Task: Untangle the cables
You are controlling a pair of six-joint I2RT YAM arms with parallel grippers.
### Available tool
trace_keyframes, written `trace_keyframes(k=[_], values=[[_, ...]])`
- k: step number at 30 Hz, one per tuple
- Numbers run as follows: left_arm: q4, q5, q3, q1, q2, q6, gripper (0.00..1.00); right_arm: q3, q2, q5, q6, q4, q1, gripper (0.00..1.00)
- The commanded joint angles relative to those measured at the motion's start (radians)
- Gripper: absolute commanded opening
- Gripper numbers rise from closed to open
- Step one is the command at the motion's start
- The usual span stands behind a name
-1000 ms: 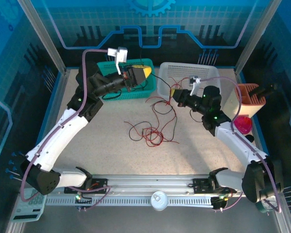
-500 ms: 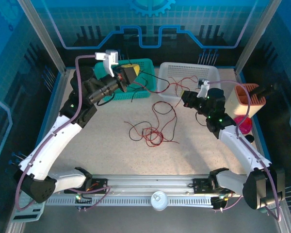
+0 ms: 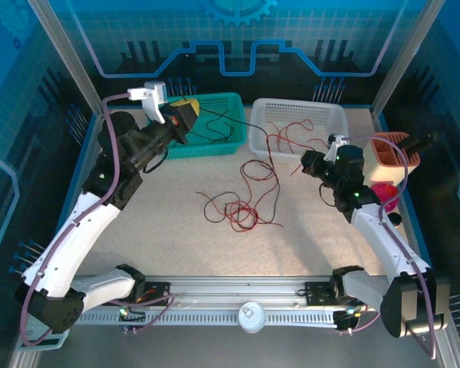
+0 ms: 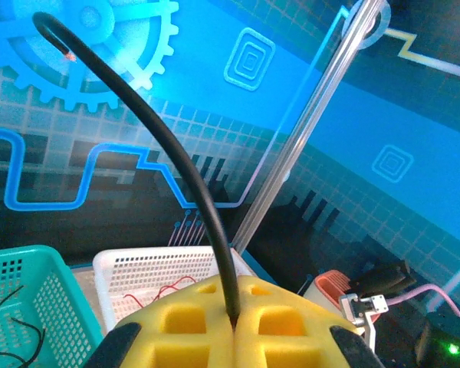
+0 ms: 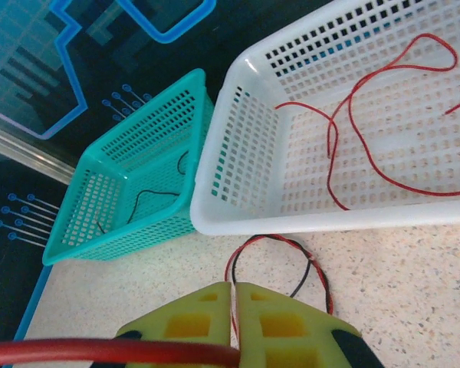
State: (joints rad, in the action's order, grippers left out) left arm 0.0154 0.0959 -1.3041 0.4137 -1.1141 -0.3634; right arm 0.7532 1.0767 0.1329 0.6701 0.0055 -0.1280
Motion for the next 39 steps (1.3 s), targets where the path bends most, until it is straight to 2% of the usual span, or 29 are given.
trace_keyframes(k=[1, 8, 20, 34, 39], values=[[-0.039, -0.067, 0.009, -0.028, 0.044, 0.018, 0.00, -0.019, -0.017, -0.047, 0.017, -0.069, 0.040, 0.00], [-0.016, -0.096, 0.001, -0.077, 0.079, 0.042, 0.00, -0.035, -0.036, -0.062, 0.022, -0.103, 0.078, 0.00], [-0.011, -0.135, 0.019, -0.150, 0.134, 0.045, 0.00, -0.047, -0.040, -0.031, 0.075, -0.134, 0.205, 0.00], [-0.005, -0.170, 0.010, -0.190, 0.174, 0.079, 0.00, -0.034, -0.029, -0.036, 0.069, -0.167, 0.262, 0.00], [-0.009, -0.165, -0.004, -0.202, 0.174, 0.081, 0.00, -0.034, -0.029, 0.008, 0.072, -0.145, 0.276, 0.00]])
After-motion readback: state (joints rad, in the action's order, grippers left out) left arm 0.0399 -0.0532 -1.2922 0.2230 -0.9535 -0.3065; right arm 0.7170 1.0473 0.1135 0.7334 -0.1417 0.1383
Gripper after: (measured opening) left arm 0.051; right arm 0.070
